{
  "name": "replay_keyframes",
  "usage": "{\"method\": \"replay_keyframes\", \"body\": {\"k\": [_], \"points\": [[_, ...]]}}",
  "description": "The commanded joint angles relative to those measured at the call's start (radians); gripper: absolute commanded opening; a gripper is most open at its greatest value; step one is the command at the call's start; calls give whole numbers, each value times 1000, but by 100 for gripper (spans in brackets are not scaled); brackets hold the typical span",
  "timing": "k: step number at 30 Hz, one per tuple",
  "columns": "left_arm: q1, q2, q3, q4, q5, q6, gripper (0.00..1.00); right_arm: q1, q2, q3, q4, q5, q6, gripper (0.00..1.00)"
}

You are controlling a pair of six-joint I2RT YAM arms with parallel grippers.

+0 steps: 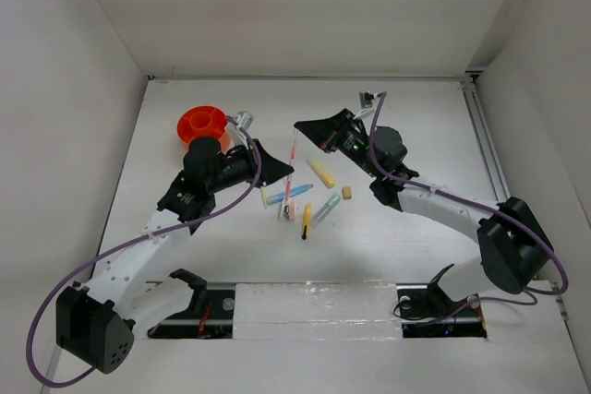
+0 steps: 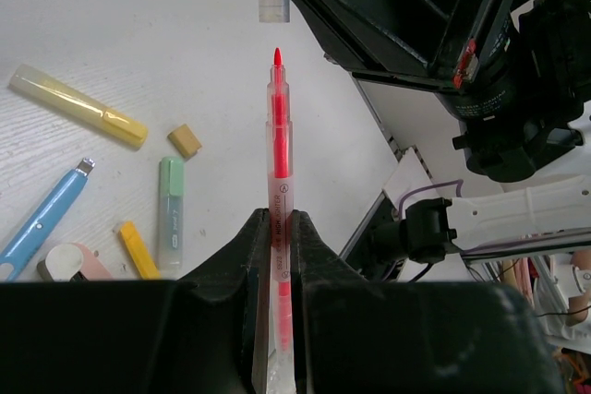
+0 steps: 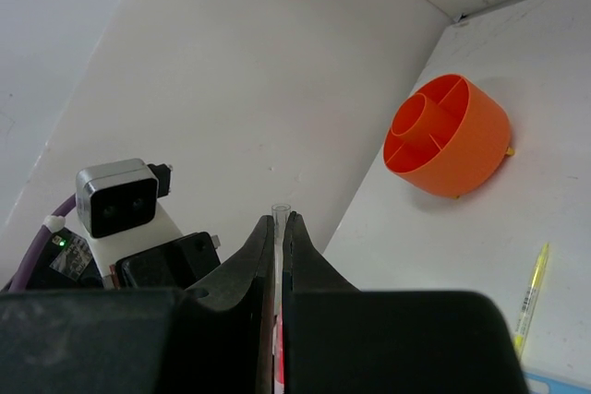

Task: Sort the stationery into containers
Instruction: Close the pen cap on the pen.

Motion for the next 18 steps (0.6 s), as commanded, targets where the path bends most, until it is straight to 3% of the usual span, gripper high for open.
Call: {"method": "replay_keyframes", "body": {"k": [1, 18], "points": [[-3, -22, 3, 37, 11, 7, 0, -4, 12, 11, 79, -16, -3, 0], [16, -32, -6, 50, 11, 7, 0, -4, 12, 2, 79, -26, 6, 0]]}}
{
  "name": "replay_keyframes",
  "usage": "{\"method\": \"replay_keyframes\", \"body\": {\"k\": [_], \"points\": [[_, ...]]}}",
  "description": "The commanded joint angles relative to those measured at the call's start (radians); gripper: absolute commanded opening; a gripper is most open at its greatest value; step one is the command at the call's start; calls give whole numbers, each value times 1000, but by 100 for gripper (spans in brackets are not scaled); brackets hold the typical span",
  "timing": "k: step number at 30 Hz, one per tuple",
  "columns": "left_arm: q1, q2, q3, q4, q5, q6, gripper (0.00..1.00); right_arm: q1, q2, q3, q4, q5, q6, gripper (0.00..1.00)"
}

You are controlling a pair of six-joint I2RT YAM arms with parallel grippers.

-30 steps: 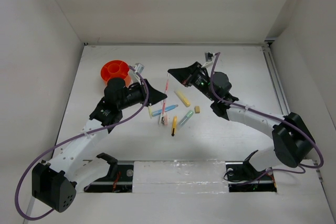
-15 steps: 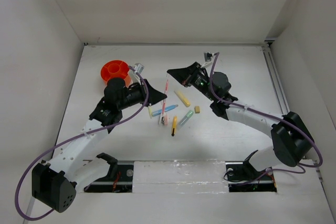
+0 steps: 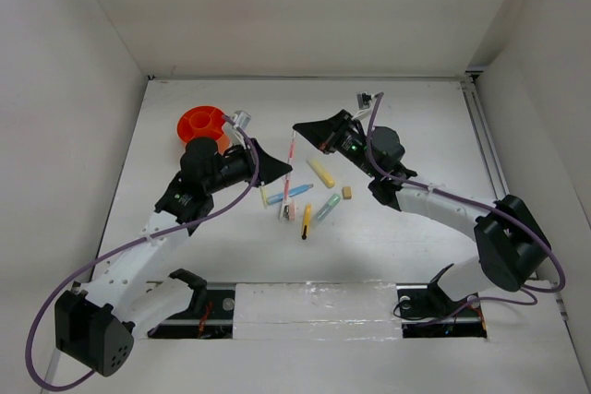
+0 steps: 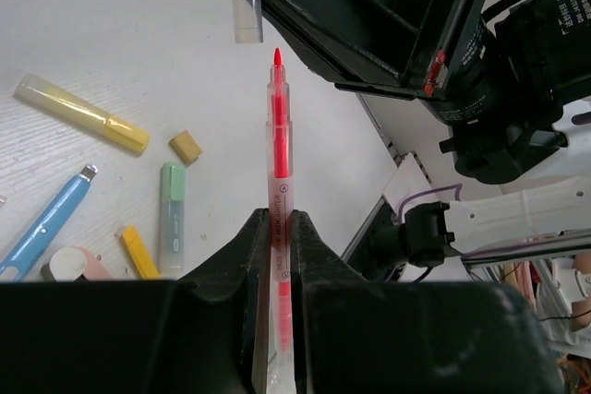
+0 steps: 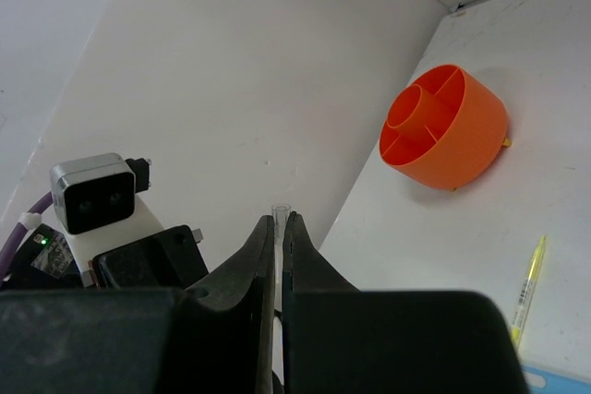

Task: Sort the stationery into containers
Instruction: Close the pen cap on the pen.

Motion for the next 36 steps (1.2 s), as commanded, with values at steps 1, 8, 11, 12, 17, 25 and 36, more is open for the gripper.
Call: {"method": "replay_keyframes", "body": {"k": [1, 8, 11, 12, 17, 25, 36], "points": [[8, -14, -6, 49, 11, 7, 0, -4, -5, 2, 78, -14, 2, 0], [8, -3, -15, 49, 29, 7, 0, -23, -5, 20, 92, -14, 2, 0], [8, 6, -15, 49, 29, 7, 0, -23, -5, 21, 92, -24, 2, 0], [8, 6, -15, 49, 29, 7, 0, -23, -5, 30, 92, -24, 2, 0], [8, 6, -15, 58, 29, -2, 0, -23, -5, 30, 101, -33, 2, 0], [8, 6, -15, 58, 29, -2, 0, -5, 4, 21, 101, -42, 11, 0], [27, 6, -15, 58, 29, -2, 0, 13, 13, 21, 101, -42, 11, 0]]}}
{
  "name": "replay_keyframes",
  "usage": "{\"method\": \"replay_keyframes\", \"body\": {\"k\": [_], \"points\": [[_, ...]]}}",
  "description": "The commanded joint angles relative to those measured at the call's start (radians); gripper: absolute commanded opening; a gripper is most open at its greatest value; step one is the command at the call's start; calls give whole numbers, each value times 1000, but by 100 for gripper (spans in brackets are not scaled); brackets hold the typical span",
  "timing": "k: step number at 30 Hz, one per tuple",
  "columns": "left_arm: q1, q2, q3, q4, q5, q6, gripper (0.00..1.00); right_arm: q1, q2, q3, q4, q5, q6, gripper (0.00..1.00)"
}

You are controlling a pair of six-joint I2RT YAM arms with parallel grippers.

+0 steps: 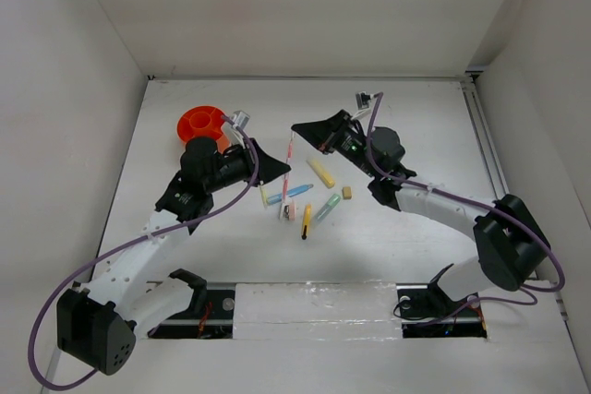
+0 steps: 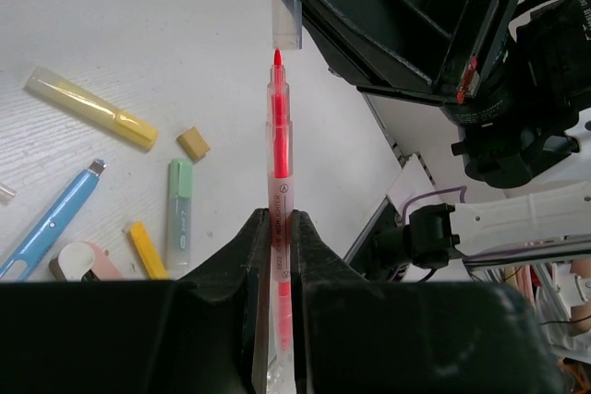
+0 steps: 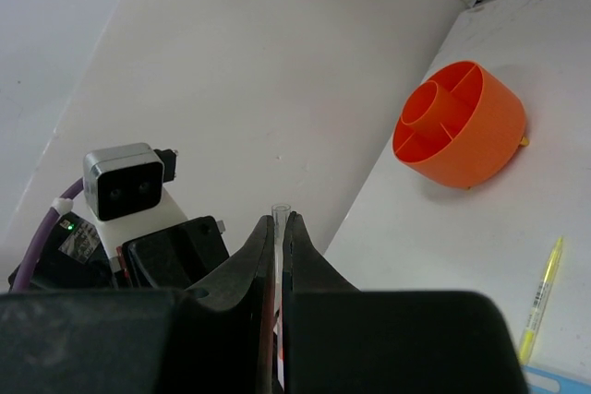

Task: Sort the stationery into containers
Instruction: Close the pen cap on the pen.

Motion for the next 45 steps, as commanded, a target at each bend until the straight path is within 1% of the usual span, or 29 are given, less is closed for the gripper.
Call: {"method": "replay_keyframes", "body": {"k": [1, 19, 32, 38, 45], "points": [[6, -5, -8, 57, 20, -1, 0, 10, 10, 21, 77, -16, 2, 0], [6, -5, -8, 57, 11, -1, 0, 19, 29, 30, 77, -16, 2, 0], [6, 4, -8, 116, -2, -41, 0, 38, 49, 30, 104, -16, 20, 0], [6, -7, -8, 152, -37, -72, 0, 38, 49, 30, 95, -7, 20, 0], [6, -7, 1, 143, -67, -61, 0, 38, 49, 30, 64, -7, -7, 0]]}}
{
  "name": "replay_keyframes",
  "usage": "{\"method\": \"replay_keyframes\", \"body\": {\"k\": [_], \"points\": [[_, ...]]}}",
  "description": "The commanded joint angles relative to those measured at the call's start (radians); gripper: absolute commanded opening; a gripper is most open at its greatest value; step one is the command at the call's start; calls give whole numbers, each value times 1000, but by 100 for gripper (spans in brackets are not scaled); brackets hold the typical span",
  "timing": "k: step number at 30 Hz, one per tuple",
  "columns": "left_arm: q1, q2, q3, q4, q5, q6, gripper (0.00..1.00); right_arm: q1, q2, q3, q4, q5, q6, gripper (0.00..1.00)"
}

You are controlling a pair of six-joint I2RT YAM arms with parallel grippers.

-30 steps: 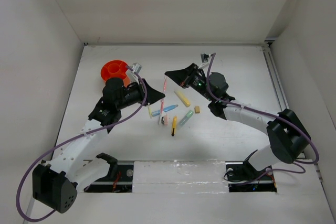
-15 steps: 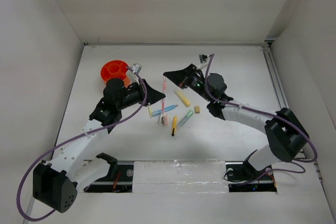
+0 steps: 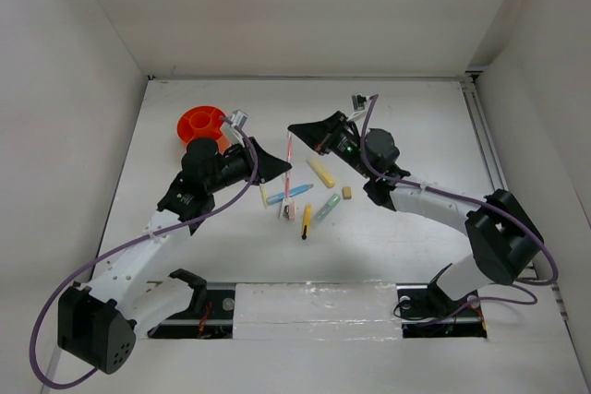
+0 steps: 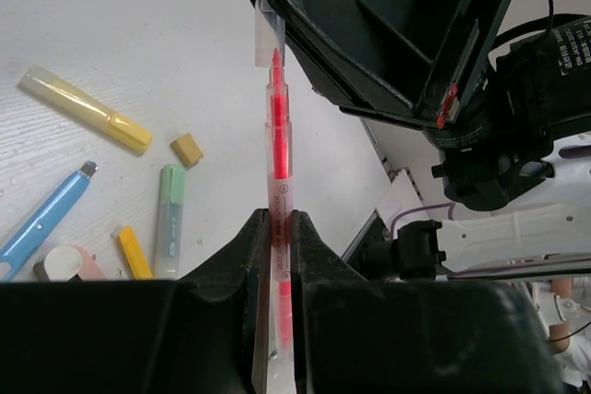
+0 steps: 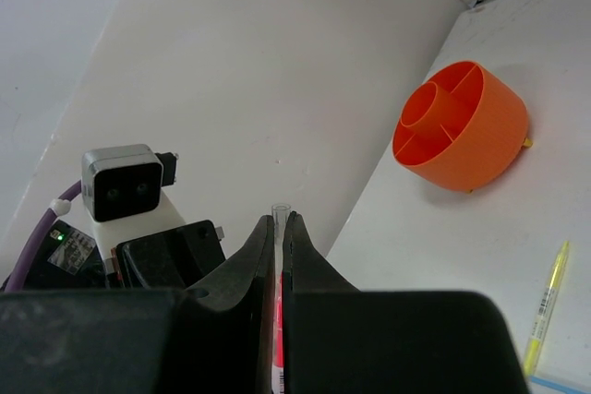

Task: Sort the stationery into containers
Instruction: Close the pen cap on the pen.

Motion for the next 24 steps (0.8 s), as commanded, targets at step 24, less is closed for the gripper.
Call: {"method": "replay_keyframes", "body": {"k": [24], "points": [[6, -43, 18, 148, -140, 14, 0, 39, -25, 37, -49, -55, -52, 0]]}}
